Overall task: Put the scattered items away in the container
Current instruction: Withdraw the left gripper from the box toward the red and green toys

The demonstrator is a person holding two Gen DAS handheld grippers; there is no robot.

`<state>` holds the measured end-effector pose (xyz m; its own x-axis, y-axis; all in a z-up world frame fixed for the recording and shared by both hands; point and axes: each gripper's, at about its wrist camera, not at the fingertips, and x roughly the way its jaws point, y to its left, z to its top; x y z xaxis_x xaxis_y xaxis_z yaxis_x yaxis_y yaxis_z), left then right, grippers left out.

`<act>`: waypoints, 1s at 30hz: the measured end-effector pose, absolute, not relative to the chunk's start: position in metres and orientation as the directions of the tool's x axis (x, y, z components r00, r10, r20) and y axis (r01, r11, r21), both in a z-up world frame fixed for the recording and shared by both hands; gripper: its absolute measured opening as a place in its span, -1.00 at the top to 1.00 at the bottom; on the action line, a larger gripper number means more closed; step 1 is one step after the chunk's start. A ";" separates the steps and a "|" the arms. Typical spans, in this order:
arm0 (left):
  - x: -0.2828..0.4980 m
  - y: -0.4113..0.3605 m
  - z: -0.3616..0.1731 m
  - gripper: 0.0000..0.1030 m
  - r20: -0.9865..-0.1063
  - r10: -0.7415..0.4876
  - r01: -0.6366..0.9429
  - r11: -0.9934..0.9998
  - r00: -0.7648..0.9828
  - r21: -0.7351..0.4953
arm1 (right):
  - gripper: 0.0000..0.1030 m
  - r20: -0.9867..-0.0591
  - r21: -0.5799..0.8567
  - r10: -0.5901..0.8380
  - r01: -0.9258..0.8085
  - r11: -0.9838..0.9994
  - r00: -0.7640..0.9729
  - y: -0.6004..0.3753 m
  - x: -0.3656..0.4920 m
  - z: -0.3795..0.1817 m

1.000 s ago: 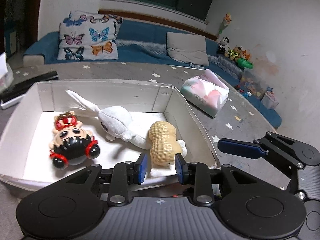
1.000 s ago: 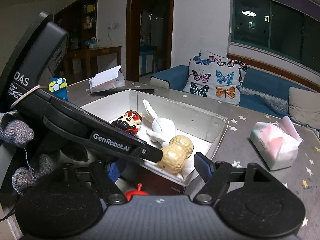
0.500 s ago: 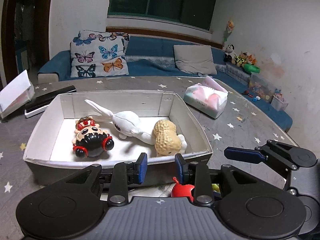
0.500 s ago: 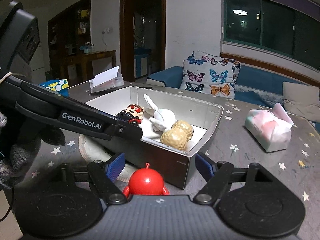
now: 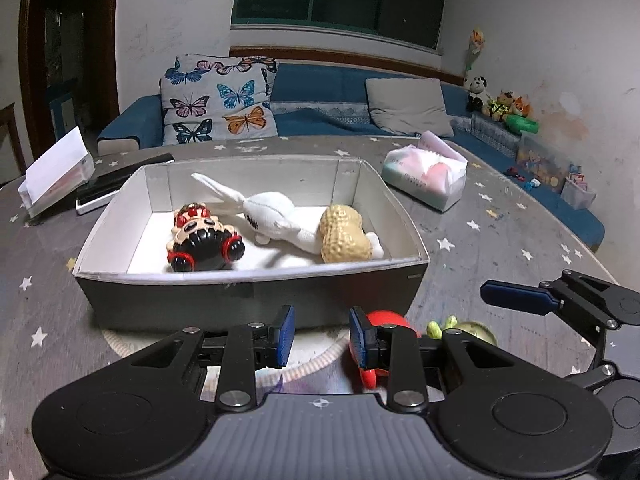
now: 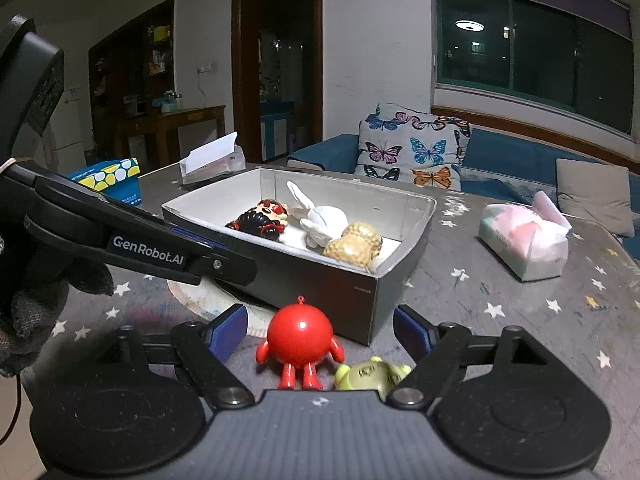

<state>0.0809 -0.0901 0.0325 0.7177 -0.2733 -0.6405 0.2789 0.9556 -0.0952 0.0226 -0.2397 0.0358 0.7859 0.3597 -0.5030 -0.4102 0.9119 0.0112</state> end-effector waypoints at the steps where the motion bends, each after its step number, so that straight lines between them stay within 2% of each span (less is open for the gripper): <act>1: 0.079 -0.090 0.032 0.36 -0.643 -0.273 0.278 0.956 0.716 -0.096 | -0.60 -0.503 0.014 0.359 -0.408 0.913 0.786 -0.241 0.021 0.035; 17: 0.059 -0.103 0.017 0.36 -0.672 -0.251 0.273 0.959 0.697 -0.076 | -0.62 -0.519 0.037 0.310 -0.341 0.939 0.797 -0.256 -0.003 0.017; 30: 0.048 -0.114 0.011 0.36 -0.676 -0.306 0.324 0.940 0.671 -0.104 | -0.62 -0.538 0.038 0.258 -0.283 0.958 0.803 -0.270 -0.017 0.001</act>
<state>0.0485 -0.1143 0.0110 0.6706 -0.3059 -0.6758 0.3240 0.9403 -0.1041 -0.0168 -0.2699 0.0009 0.8027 0.2582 -0.5376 -0.2825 0.9585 0.0385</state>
